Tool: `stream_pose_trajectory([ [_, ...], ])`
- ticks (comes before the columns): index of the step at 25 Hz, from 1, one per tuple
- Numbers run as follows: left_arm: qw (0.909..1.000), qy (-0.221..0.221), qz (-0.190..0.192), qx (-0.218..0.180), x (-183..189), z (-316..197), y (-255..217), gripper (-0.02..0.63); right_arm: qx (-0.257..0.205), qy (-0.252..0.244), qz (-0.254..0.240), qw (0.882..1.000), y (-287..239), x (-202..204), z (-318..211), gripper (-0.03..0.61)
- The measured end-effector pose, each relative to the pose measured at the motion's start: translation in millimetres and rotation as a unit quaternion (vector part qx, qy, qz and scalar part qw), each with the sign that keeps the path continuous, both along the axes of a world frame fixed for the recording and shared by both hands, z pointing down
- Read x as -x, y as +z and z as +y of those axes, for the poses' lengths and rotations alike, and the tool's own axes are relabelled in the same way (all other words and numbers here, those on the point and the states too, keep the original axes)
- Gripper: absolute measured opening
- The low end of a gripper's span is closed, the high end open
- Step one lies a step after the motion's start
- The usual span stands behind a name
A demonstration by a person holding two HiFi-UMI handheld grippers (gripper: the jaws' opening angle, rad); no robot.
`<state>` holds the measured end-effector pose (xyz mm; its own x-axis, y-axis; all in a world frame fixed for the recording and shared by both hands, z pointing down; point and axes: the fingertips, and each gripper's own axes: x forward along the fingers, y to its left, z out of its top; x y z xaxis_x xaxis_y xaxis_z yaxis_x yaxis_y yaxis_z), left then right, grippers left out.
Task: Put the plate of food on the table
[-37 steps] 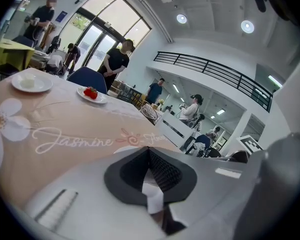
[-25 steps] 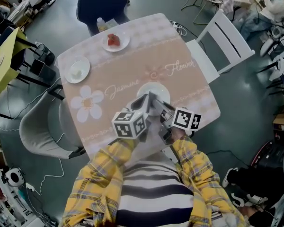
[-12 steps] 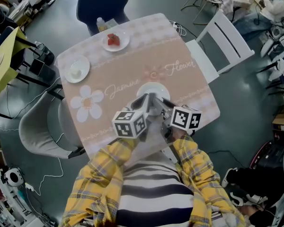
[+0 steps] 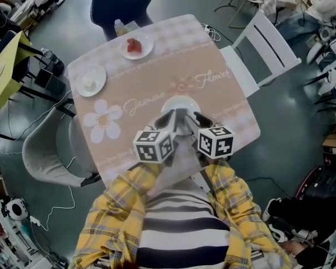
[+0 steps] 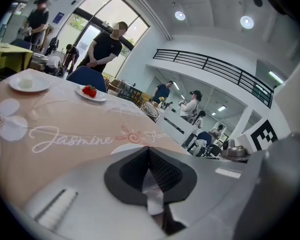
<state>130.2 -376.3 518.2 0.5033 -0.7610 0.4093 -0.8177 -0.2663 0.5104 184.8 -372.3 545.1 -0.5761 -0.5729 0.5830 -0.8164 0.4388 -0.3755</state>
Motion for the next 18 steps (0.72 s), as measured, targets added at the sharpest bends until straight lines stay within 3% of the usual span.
stream_pose_trajectory([
  [3, 1.0, 0.004, -0.003, 0.001, -1.2, 1.2, 1.8, -0.012, -0.009, -0.003, 0.029, 1.0, 3.4, -4.4, 0.9, 0.137],
  [11, 0.9999, 0.014, -0.004, -0.006, -3.7, 8.7, -2.1, -0.012, -0.035, 0.021, 0.043, 0.998, -5.2, -13.0, 4.3, 0.136],
  [18, 0.9997, 0.021, -0.005, -0.012, 2.3, 22.0, -6.5, -0.009, -0.06, 0.035, 0.031, 0.997, -17.6, -8.1, 16.6, 0.063],
])
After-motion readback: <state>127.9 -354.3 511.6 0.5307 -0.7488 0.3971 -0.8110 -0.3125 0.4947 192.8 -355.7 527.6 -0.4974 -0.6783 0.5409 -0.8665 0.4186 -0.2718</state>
